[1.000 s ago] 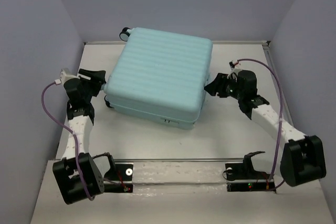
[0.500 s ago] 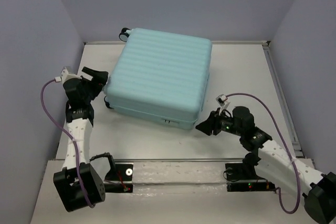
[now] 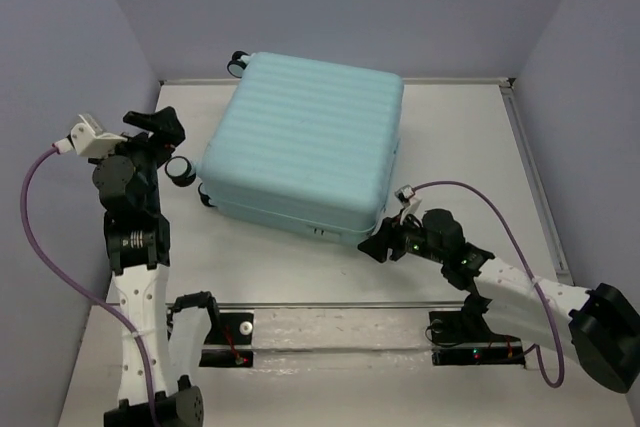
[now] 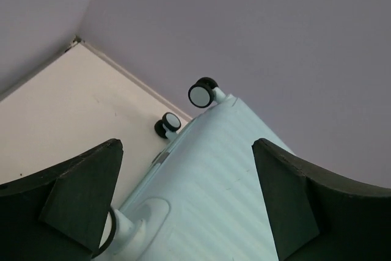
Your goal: Pack the luggage
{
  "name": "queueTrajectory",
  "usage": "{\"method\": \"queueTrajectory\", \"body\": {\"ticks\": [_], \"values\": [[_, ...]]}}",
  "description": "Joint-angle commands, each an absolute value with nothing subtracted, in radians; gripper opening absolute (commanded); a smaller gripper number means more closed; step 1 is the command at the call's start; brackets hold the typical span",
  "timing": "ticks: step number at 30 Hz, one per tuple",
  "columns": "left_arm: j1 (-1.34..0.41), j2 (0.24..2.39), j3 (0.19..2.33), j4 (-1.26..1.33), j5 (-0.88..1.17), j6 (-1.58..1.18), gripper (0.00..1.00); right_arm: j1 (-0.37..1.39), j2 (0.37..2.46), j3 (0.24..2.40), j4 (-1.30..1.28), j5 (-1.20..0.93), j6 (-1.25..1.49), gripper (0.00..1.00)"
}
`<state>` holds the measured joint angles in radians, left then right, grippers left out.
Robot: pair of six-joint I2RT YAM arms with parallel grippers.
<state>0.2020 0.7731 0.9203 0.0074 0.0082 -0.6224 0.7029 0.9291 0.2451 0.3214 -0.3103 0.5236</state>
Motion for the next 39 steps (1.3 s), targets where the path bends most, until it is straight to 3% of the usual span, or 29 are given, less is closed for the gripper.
{"method": "queueTrajectory", "body": {"ticks": [1,2,5,6,8,9,10,12,15,24,29,31,35,39], "values": [[0.169,0.715,0.879,0.002,-0.149,-0.529,0.99,0.738,0.943,0.29,0.477,-0.226,0.502,0.6],[0.169,0.707,0.861,-0.02,-0.132,-0.526,0.99,0.738,0.951,0.291,0.48,-0.224,0.502,0.6],[0.16,0.635,0.784,-0.006,0.055,-0.523,0.83,0.747,0.972,0.29,0.503,-0.212,0.506,0.58],[0.146,0.588,0.773,-0.008,0.127,-0.519,0.69,0.756,0.974,0.287,0.518,-0.21,0.508,0.57],[0.103,0.537,0.761,-0.038,0.152,-0.503,0.53,0.756,0.979,0.285,0.531,-0.199,0.514,0.55],[0.047,0.491,0.753,-0.085,0.166,-0.494,0.35,0.765,0.982,0.284,0.547,-0.184,0.514,0.53],[0.017,0.474,0.747,-0.107,0.181,-0.494,0.28,0.765,0.983,0.284,0.555,-0.176,0.517,0.53],[-0.069,0.428,0.704,-0.155,0.242,-0.524,0.16,0.775,0.997,0.293,0.569,-0.16,0.518,0.52],[-0.146,0.377,0.583,-0.163,0.296,-0.595,0.07,0.817,1.003,0.311,0.574,-0.112,0.517,0.51],[-0.409,0.351,0.371,-0.085,0.17,-0.727,0.06,0.928,0.977,0.356,0.463,0.173,0.503,0.53],[-0.659,0.526,0.279,0.153,0.0,-0.781,0.15,0.928,0.966,0.362,0.411,0.265,0.509,0.55],[-0.696,0.632,0.281,0.251,-0.055,-0.775,0.24,0.937,0.969,0.362,0.423,0.279,0.515,0.54],[-0.712,0.81,0.302,0.346,-0.049,-0.736,0.26,0.937,0.979,0.371,0.433,0.299,0.514,0.49],[-0.715,0.954,0.321,0.461,-0.055,-0.71,0.26,0.937,0.977,0.361,0.475,0.322,0.515,0.38]]}}
